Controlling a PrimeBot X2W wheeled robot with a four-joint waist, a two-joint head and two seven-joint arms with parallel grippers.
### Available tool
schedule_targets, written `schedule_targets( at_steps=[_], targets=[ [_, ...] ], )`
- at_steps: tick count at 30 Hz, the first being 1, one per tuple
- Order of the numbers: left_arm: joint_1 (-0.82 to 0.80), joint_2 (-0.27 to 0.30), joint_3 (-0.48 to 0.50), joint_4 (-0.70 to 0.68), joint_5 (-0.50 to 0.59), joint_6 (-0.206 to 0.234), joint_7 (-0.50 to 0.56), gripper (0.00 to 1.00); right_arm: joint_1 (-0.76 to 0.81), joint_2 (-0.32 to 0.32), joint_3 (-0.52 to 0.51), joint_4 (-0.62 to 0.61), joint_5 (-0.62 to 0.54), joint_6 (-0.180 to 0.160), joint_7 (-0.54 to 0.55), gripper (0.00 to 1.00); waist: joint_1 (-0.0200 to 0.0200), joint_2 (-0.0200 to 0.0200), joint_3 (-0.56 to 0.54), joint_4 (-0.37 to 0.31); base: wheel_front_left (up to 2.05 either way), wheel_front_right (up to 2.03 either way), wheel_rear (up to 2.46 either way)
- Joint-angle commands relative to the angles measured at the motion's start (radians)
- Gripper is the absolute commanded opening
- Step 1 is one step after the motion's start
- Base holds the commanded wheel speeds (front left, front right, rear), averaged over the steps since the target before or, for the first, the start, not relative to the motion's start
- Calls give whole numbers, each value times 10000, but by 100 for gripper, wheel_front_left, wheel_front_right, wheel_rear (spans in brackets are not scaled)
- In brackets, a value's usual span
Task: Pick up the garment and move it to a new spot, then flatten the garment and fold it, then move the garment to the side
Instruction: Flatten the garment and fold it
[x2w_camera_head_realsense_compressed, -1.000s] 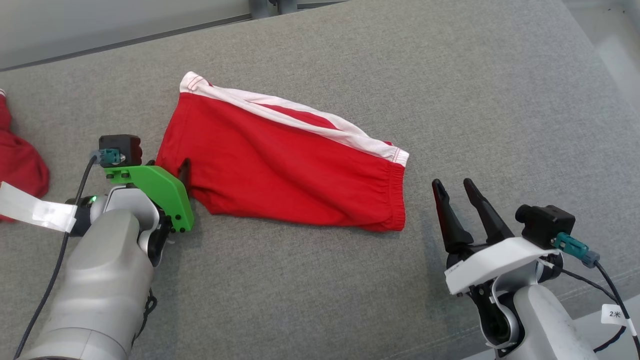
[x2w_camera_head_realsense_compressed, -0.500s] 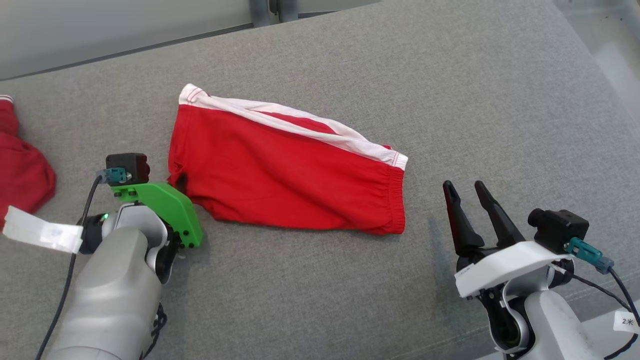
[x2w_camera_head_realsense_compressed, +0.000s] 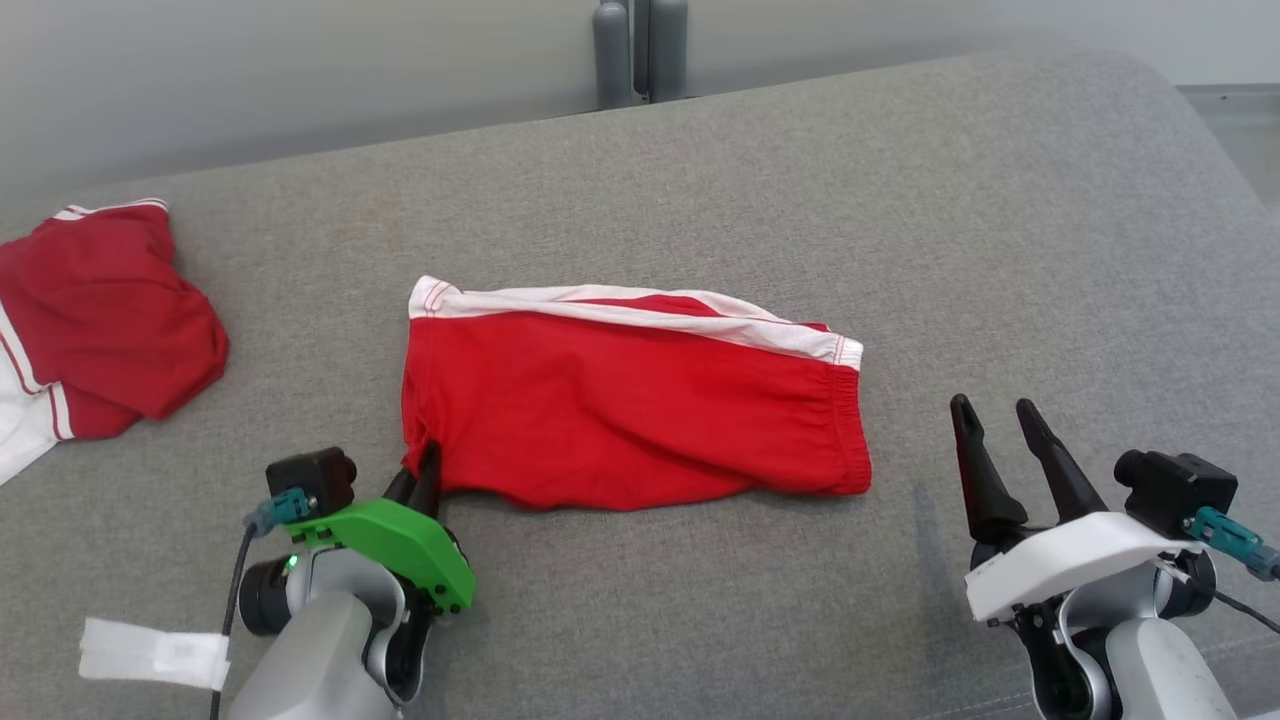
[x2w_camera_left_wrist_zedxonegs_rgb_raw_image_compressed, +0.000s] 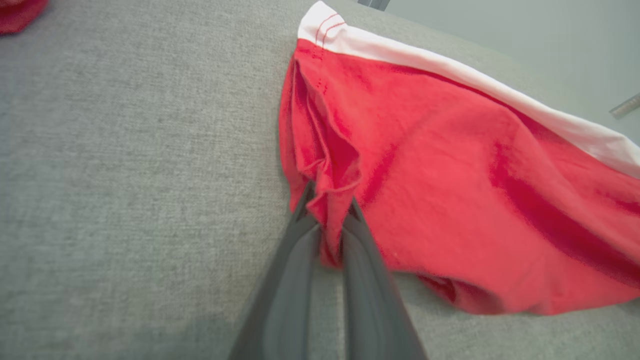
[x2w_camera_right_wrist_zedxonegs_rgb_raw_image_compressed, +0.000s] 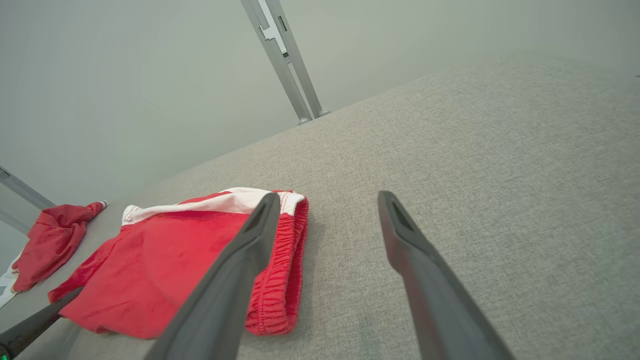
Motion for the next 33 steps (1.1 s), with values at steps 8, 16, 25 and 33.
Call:
schedule_targets(
  at_steps=[8,16,25,33],
  targets=[
    [1884,-126,241,-1644,-280,822,-325,0,514,-13,-264,-397,-259,1,481,100,0,0,-703,686,0,0,0],
    [2891,-69,205,-2662,-263,1584,-274,0,632,-16,-157,-337,-497,-1,777,100,0,0,-1027,728,0,0,0],
    [3499,198,370,-3804,520,2241,-537,100,795,-14,-225,-33,-511,-1,874,100,0,0,-1294,890,0,0,0],
    [4258,670,527,-5604,2049,2737,-554,100,995,-16,-508,378,-546,1,1140,100,0,0,-1475,1265,0,0,0]
  ],
)
